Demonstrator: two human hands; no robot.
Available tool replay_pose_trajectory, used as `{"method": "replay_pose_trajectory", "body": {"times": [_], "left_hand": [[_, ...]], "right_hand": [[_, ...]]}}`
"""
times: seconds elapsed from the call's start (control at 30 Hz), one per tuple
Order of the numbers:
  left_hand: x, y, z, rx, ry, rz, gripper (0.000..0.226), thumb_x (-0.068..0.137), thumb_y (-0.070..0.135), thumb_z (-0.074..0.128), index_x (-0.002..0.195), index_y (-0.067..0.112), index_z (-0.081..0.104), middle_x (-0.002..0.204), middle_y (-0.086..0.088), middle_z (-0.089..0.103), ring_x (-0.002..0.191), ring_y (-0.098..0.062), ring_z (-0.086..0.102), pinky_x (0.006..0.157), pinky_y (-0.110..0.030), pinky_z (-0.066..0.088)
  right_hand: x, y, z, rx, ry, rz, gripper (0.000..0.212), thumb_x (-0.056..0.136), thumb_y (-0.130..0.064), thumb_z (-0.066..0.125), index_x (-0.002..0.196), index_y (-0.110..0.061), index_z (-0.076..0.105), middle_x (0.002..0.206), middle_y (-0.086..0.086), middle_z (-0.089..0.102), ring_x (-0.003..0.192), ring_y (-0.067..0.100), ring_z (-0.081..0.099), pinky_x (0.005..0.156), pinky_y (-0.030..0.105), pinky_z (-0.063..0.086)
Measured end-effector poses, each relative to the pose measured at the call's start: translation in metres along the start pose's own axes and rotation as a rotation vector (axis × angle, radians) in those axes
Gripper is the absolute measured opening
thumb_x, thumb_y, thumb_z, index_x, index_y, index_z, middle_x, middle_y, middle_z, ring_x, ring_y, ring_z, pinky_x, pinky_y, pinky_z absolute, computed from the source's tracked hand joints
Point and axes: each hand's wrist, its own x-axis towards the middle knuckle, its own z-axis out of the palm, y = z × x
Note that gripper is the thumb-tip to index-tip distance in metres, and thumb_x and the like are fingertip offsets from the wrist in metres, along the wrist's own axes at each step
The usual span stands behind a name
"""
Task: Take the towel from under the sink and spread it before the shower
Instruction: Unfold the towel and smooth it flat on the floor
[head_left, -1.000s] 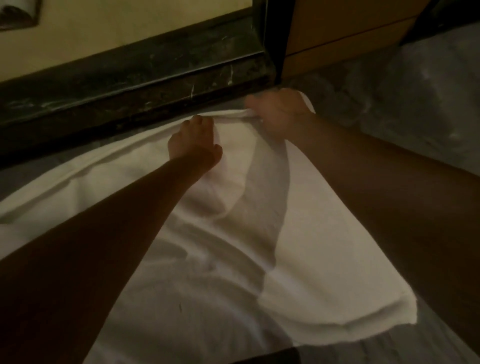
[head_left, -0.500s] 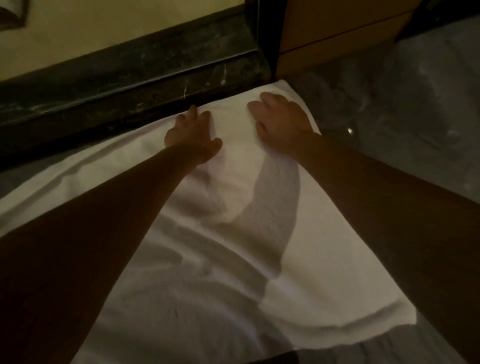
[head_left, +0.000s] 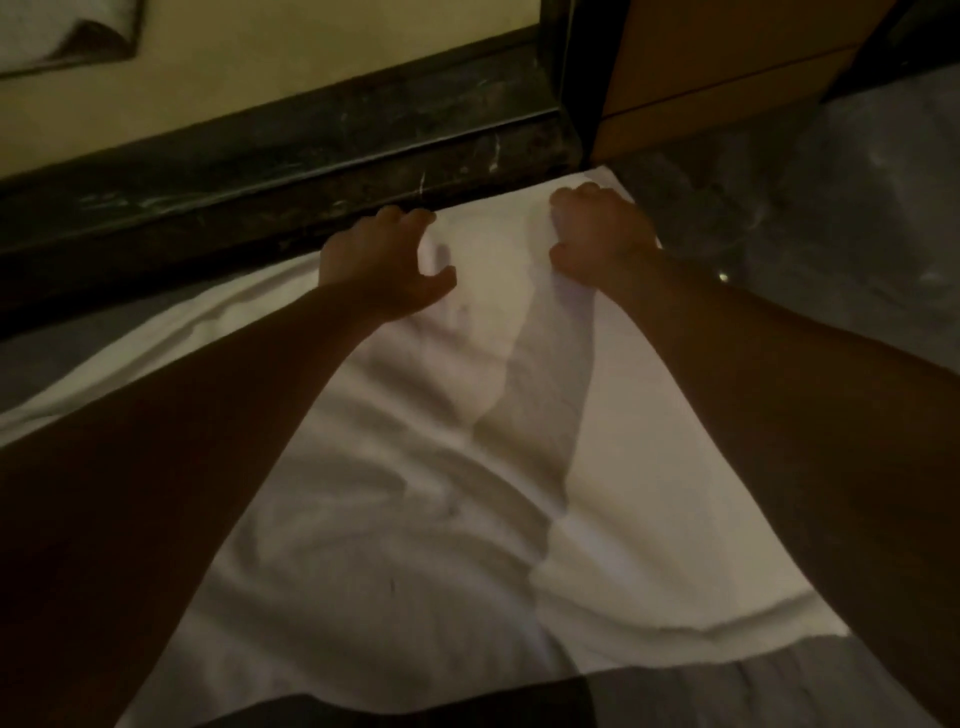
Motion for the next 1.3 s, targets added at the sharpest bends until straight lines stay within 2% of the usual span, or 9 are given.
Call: {"method": "replay_pose_trajectory", "body": {"times": [0.1, 0.4, 0.63, 0.77, 0.9, 1.0, 1.1, 1.3], "left_hand": [[-0.015, -0.014, -0.019, 0.023, 0.066, -0.007, 0.066, 0.082, 0.059, 0.057, 0.135, 0.023, 0.044, 0.134, -0.007, 0.052, 0.116, -0.028, 0.053, 0.088, -0.044, 0.045], [-0.081, -0.087, -0.048, 0.020, 0.118, -0.114, 0.064, 0.085, 0.057, 0.054, 0.136, 0.019, 0.045, 0.134, -0.008, 0.051, 0.114, -0.027, 0.053, 0.084, -0.040, 0.045], [-0.142, -0.164, -0.046, 0.027, 0.120, -0.245, 0.060, 0.082, 0.061, 0.054, 0.126, 0.019, 0.051, 0.113, -0.008, 0.058, 0.094, -0.026, 0.057, 0.070, -0.033, 0.040], [-0.169, -0.201, -0.045, 0.049, 0.122, -0.308, 0.064, 0.082, 0.063, 0.053, 0.129, 0.020, 0.049, 0.119, -0.008, 0.058, 0.096, -0.027, 0.058, 0.068, -0.033, 0.041], [-0.194, -0.230, -0.046, 0.044, 0.099, -0.334, 0.063, 0.081, 0.063, 0.053, 0.128, 0.020, 0.049, 0.113, -0.008, 0.059, 0.092, -0.026, 0.058, 0.068, -0.032, 0.041], [-0.206, -0.247, -0.058, 0.125, 0.058, -0.272, 0.064, 0.081, 0.063, 0.053, 0.127, 0.020, 0.049, 0.111, -0.007, 0.059, 0.093, -0.025, 0.057, 0.072, -0.033, 0.043], [-0.208, -0.259, -0.073, 0.192, 0.072, -0.208, 0.062, 0.081, 0.063, 0.052, 0.126, 0.020, 0.050, 0.114, -0.007, 0.059, 0.096, -0.025, 0.057, 0.073, -0.033, 0.040], [-0.213, -0.281, -0.082, 0.195, 0.067, -0.206, 0.063, 0.081, 0.063, 0.050, 0.129, 0.022, 0.049, 0.119, -0.005, 0.058, 0.101, -0.024, 0.057, 0.070, -0.031, 0.039]], "right_hand": [[-0.011, -0.022, -0.004, 0.048, 0.073, -0.029, 0.048, 0.085, -0.024, 0.058, 0.130, -0.014, 0.046, 0.125, 0.013, 0.050, 0.111, 0.032, 0.050, 0.086, 0.041, 0.044], [-0.017, -0.137, -0.039, -0.104, 0.037, -0.273, 0.050, 0.082, -0.029, 0.063, 0.128, -0.014, 0.051, 0.126, 0.013, 0.050, 0.114, 0.031, 0.048, 0.084, 0.038, 0.043], [-0.027, -0.232, -0.044, -0.184, 0.044, -0.466, 0.049, 0.082, -0.032, 0.063, 0.126, -0.016, 0.050, 0.123, 0.012, 0.050, 0.111, 0.031, 0.049, 0.077, 0.039, 0.041], [-0.035, -0.281, -0.039, -0.209, 0.025, -0.573, 0.049, 0.082, -0.032, 0.061, 0.127, -0.016, 0.050, 0.121, 0.011, 0.051, 0.109, 0.030, 0.050, 0.074, 0.037, 0.037], [-0.045, -0.326, -0.025, -0.184, 0.006, -0.604, 0.048, 0.082, -0.032, 0.061, 0.125, -0.015, 0.050, 0.119, 0.011, 0.052, 0.107, 0.031, 0.050, 0.071, 0.037, 0.038], [-0.053, -0.352, -0.014, -0.151, -0.012, -0.589, 0.050, 0.081, -0.031, 0.063, 0.126, -0.015, 0.049, 0.119, 0.011, 0.053, 0.107, 0.031, 0.051, 0.069, 0.036, 0.036], [-0.062, -0.370, -0.007, -0.126, -0.024, -0.546, 0.051, 0.080, -0.032, 0.066, 0.126, -0.016, 0.052, 0.120, 0.009, 0.054, 0.106, 0.030, 0.053, 0.070, 0.036, 0.037], [-0.075, -0.405, -0.012, -0.049, -0.014, -0.507, 0.044, 0.078, -0.031, 0.069, 0.119, -0.020, 0.057, 0.113, 0.007, 0.058, 0.100, 0.027, 0.055, 0.068, 0.035, 0.039]]}}
